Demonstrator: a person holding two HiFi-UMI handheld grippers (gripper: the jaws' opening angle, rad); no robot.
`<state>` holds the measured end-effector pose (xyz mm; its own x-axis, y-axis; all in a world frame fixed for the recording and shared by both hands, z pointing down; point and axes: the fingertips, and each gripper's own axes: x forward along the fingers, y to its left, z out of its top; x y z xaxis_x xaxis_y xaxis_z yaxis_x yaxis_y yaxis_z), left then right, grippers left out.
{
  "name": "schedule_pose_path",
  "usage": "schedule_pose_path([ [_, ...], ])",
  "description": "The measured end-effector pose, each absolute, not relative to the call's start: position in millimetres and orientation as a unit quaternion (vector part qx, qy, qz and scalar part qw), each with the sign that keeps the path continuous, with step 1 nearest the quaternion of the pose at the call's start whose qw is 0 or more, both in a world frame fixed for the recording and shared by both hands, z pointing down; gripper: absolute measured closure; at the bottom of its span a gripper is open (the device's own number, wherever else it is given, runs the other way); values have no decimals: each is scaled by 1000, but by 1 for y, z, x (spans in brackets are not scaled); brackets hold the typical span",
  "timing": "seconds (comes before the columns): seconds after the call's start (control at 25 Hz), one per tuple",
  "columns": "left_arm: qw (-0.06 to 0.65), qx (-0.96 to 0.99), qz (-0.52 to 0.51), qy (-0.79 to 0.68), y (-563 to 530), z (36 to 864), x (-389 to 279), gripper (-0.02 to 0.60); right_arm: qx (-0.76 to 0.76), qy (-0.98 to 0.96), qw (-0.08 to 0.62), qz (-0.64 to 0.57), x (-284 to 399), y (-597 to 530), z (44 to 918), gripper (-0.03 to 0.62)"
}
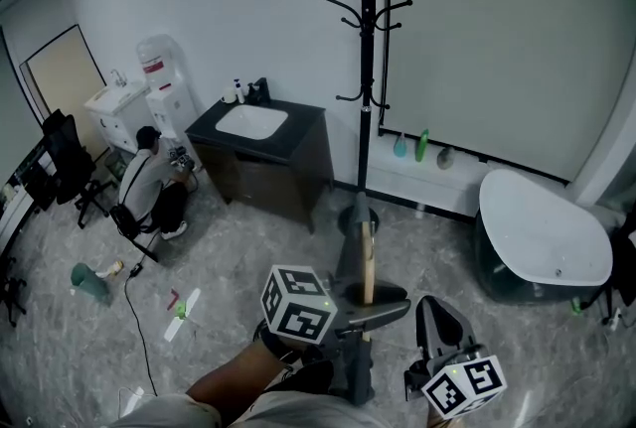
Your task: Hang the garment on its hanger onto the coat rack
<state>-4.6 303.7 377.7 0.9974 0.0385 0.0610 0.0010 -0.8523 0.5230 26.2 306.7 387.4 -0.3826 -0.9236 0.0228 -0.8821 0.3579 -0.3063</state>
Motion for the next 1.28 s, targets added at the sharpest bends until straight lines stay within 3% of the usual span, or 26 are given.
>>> schedule_pose_path([
  [1.28, 257, 962, 52, 74, -3, 376, 46, 500, -590, 791, 100, -128, 57, 3, 381, 579],
])
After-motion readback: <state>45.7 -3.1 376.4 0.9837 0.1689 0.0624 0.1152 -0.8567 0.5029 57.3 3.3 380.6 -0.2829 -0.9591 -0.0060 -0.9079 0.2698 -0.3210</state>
